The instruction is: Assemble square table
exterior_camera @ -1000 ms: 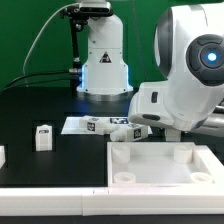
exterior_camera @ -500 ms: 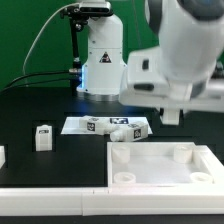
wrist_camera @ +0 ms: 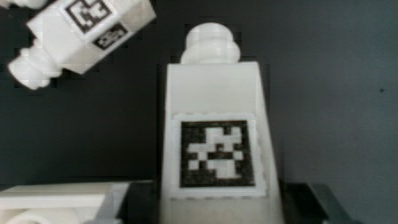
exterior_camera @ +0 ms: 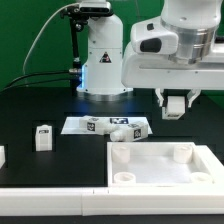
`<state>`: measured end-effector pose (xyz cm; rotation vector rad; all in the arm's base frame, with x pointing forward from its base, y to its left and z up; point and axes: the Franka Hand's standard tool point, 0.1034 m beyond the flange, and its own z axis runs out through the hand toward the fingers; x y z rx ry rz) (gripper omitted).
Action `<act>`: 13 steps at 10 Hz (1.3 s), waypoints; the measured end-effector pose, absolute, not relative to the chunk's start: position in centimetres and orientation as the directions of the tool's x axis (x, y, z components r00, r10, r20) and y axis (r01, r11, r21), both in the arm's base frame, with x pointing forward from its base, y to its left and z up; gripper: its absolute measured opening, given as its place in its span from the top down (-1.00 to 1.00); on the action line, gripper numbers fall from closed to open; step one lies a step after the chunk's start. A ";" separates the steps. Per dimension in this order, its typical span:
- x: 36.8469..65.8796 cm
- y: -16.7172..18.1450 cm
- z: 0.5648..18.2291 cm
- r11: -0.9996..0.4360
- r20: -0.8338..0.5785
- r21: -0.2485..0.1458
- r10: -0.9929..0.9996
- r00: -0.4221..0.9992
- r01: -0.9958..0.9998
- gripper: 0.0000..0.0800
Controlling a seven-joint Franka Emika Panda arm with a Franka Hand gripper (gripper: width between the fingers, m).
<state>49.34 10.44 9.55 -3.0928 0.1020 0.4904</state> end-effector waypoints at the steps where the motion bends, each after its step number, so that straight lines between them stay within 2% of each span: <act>1: 50.7 10.6 10.5 -0.999 -0.245 0.003 -0.040 0.969 -0.041 0.29; 2: 52.6 10.9 12.9 -1.000 -0.172 -0.005 -0.011 0.985 -0.012 0.29; 3: 53.5 11.0 14.6 -1.000 -0.131 -0.020 0.015 0.991 0.012 0.29; 4: 54.3 11.2 14.6 -1.000 -0.047 -0.028 0.011 0.999 0.010 0.29; 7: 54.6 11.5 14.2 -0.999 0.128 -0.042 0.012 0.992 0.018 0.29; 10: 57.8 11.5 15.6 -0.997 0.359 -0.042 0.045 0.932 0.064 0.29; 13: 57.5 11.6 14.9 -0.996 0.540 -0.034 0.049 0.840 0.080 0.29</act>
Offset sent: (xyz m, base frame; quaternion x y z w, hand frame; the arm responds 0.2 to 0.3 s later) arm 0.0000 0.0000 0.0000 0.0000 0.1938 0.0000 0.9810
